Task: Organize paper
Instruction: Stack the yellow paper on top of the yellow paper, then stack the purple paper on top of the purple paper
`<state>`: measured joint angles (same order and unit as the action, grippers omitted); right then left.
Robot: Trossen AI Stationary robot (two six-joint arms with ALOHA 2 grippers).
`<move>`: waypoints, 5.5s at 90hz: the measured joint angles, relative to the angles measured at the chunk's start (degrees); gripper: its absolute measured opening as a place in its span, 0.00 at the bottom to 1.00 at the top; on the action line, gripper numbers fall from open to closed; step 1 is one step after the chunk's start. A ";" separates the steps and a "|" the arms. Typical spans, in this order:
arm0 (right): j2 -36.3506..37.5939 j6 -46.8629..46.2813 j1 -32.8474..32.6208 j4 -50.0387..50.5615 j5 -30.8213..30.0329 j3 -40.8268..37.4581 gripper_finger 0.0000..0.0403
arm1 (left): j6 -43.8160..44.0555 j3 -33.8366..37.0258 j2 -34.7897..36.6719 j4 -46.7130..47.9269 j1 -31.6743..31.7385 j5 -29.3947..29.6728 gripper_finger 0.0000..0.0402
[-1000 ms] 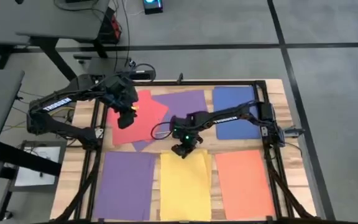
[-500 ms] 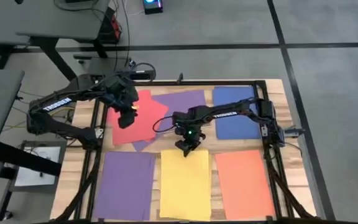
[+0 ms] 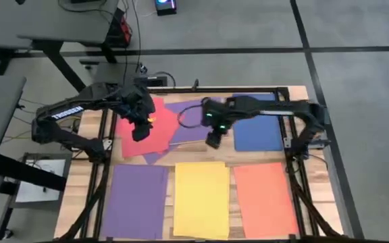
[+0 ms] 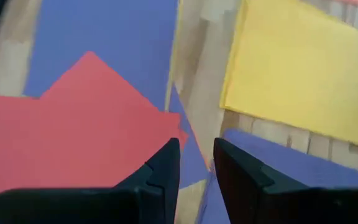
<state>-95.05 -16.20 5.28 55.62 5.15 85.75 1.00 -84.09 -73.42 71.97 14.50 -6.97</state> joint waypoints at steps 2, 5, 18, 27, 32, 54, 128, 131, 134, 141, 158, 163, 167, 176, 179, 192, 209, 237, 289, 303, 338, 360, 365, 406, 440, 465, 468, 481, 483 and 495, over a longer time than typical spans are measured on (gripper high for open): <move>1.44 0.20 -1.03 -0.29 -1.37 -1.07 0.48 | -0.19 0.00 -0.65 0.29 -0.68 -0.16 0.20; 3.55 0.16 -2.73 -1.53 -2.66 -3.19 0.48 | -0.21 0.00 -1.77 0.71 -1.79 -0.12 0.20; 9.42 -4.32 -8.76 -5.16 -3.59 -13.26 0.48 | -0.96 3.13 -6.43 -0.42 -6.01 0.20 0.20; 9.61 -8.49 -12.26 -5.33 -3.74 -19.89 0.48 | -2.37 8.71 -8.70 -3.31 -8.53 0.11 0.20; 9.49 -9.43 -14.13 -6.26 -3.66 -22.62 0.48 | -1.99 12.28 -9.41 -7.66 -9.92 0.15 0.20; 9.50 -12.51 -21.08 -13.22 -3.55 -30.81 0.41 | 6.37 24.71 -11.39 -29.49 -16.46 -0.48 0.20; 8.15 -8.00 -20.88 -34.34 -0.58 -42.33 0.00 | 11.15 26.89 -28.20 -45.04 -25.20 -1.26 0.02; 7.18 -7.74 -20.95 -34.63 -0.57 -42.33 0.00 | 11.21 26.79 -28.61 -45.36 -25.25 -1.43 0.02; 5.92 -7.72 -21.12 -34.54 -0.52 -42.36 0.00 | 11.32 26.80 -28.66 -45.65 -25.27 -1.64 0.01; 3.00 -7.71 -21.57 -34.74 -0.03 -42.06 0.00 | 11.30 26.84 -28.69 -46.31 -25.27 -1.64 0.00; -0.44 -7.72 -22.00 -35.77 0.14 -41.10 0.00 | 11.89 26.89 -28.69 -47.38 -25.41 -1.37 0.01; -0.94 -7.55 -21.40 -35.77 0.21 -40.70 0.00 | 11.88 26.95 -28.74 -47.91 -25.49 -1.07 0.01; -1.19 -7.44 -20.88 -35.61 0.66 -40.33 0.00 | 11.83 26.95 -28.79 -48.67 -25.49 -0.94 0.01; -1.47 -7.41 -19.39 -36.08 1.55 -40.19 0.00 | 12.32 27.00 -28.91 -50.74 -25.53 -0.20 0.01; -1.51 -7.34 -18.91 -36.25 1.87 -40.19 0.00 | 12.43 27.04 -28.95 -51.44 -25.53 -0.06 0.01; -1.65 -6.72 -17.86 -37.07 2.24 -40.19 0.00 | 12.45 27.04 -28.99 -52.16 -25.53 0.19 0.01; -1.71 -6.34 -17.79 -36.89 1.66 -40.09 0.00 | 12.37 27.03 -28.99 -51.44 -25.53 0.23 0.01; -1.74 -6.61 -17.35 -37.12 1.57 -40.21 0.00 | 13.37 26.93 -28.95 -50.15 -25.49 0.38 0.01; 16.37 -5.03 -12.78 -14.91 2.77 -32.27 0.00 | 10.13 17.90 -12.86 -22.41 -20.02 5.18 0.01; 21.26 -5.12 -6.27 -15.56 3.62 -29.57 0.00 | 17.42 14.96 -5.36 -20.55 -13.21 4.02 0.01; 17.73 -2.62 0.01 -24.69 6.73 -27.84 0.14 | 19.85 15.90 -0.80 2.76 -10.09 1.55 0.23; 10.72 -2.57 -2.00 -32.54 6.82 -27.80 0.11 | 23.49 22.33 -0.77 -1.49 -20.55 3.02 0.16; 10.41 -4.14 -1.33 -32.53 6.81 -27.80 0.09 | 25.80 22.14 -0.56 -2.89 -20.31 3.99 0.15; 11.54 -14.02 22.59 -25.26 13.72 -27.84 0.26 | 19.22 17.14 -5.22 -22.27 4.38 -4.75 0.26; -3.18 -15.78 31.34 -28.72 13.11 -27.98 0.48 | 4.65 17.20 -29.32 -46.34 13.30 -12.60 0.30; -9.27 -15.95 30.71 -29.99 13.06 -27.11 0.46 | 0.36 17.20 -35.60 -47.13 13.57 -13.79 0.30; -9.54 -15.98 30.68 -30.05 13.31 -27.08 0.45 | -0.08 17.20 -35.96 -47.17 13.51 -13.93 0.30; -9.88 -15.94 30.30 -30.59 13.04 -27.08 0.45 | -0.79 17.18 -36.25 -47.35 13.49 -13.98 0.30; -9.89 -15.94 30.27 -30.62 13.04 -27.08 0.45 | -0.81 17.18 -36.25 -47.44 13.49 -13.98 0.30; -9.34 -15.92 30.19 -30.70 12.79 -27.12 0.45 | -0.94 17.18 -36.31 -48.22 13.49 -13.92 0.30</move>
<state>-104.39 -32.12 35.46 24.92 17.94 58.63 0.06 -66.92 -109.73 23.75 27.99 -20.88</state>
